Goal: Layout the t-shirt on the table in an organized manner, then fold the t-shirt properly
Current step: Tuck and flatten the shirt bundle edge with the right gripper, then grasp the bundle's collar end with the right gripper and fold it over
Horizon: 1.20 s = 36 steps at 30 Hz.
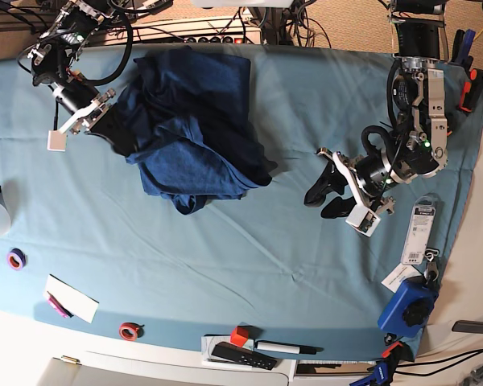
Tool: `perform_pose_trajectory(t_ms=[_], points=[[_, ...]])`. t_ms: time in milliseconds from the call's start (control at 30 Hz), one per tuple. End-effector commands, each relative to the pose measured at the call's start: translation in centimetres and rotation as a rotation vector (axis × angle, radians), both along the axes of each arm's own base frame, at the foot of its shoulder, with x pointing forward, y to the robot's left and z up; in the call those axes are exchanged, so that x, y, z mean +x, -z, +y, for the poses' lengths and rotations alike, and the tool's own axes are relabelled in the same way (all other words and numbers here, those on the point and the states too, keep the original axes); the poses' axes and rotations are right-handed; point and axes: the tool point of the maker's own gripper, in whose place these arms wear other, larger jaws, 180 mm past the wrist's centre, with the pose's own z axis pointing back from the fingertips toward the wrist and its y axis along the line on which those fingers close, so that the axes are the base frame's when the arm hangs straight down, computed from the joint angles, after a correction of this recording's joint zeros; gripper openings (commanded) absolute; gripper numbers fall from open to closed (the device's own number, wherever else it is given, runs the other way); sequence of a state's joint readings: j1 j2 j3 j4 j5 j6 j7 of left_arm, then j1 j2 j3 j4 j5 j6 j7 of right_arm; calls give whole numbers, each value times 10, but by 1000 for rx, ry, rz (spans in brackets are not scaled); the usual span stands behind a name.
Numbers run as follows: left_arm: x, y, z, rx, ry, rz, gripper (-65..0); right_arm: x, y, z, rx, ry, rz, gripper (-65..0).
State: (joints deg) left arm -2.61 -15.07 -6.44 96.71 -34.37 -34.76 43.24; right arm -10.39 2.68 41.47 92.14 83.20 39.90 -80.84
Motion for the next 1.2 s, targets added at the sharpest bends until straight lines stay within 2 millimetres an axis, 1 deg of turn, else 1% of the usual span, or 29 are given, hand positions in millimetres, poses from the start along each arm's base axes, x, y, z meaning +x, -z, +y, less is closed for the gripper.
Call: perform_pose_trajectory(t_ms=[0,100,167,267,400,500,600,667,767,867,967,1167], points=[[8,-19,-1,-35,0,-58,-386,2,-11,-4,3,8,-41,-650],[8,-19,-1,-37,-1,-61,-386,-3,-6,3,8,-14,-19,-650],[9,-21,-1,-43,-3,-68,-386,-7,0,18,19,-63,3,-650],[9,-23,-2,-51,-5,-77,-386,-12,8,54,46,-178,32,-650],[9,-23,-1,-50,-5,-77,-386,-17,10,107,86,-351,42,-650],[10,-21,-1,-39,-7,-77,-386,-27,11,143,113,-470,53,-650],[10,-20,0,-29,-8,-77,-386,-38,11,171,134,-566,63,-650],[10,-20,0,-29,-8,-77,-386,-45,11,182,138,-618,70,-650],[10,-20,0,-29,-8,-77,-386,-55,14,191,127,-678,84,-650],[10,-20,0,-29,-8,-77,-386,-62,19,189,99,-719,102,-650],[10,-20,0,-30,-8,-78,-386,-65,23,181,68,-732,120,-650],[10,-21,0,-35,-8,-80,-386,-68,32,156,-11,-747,155,-650]])
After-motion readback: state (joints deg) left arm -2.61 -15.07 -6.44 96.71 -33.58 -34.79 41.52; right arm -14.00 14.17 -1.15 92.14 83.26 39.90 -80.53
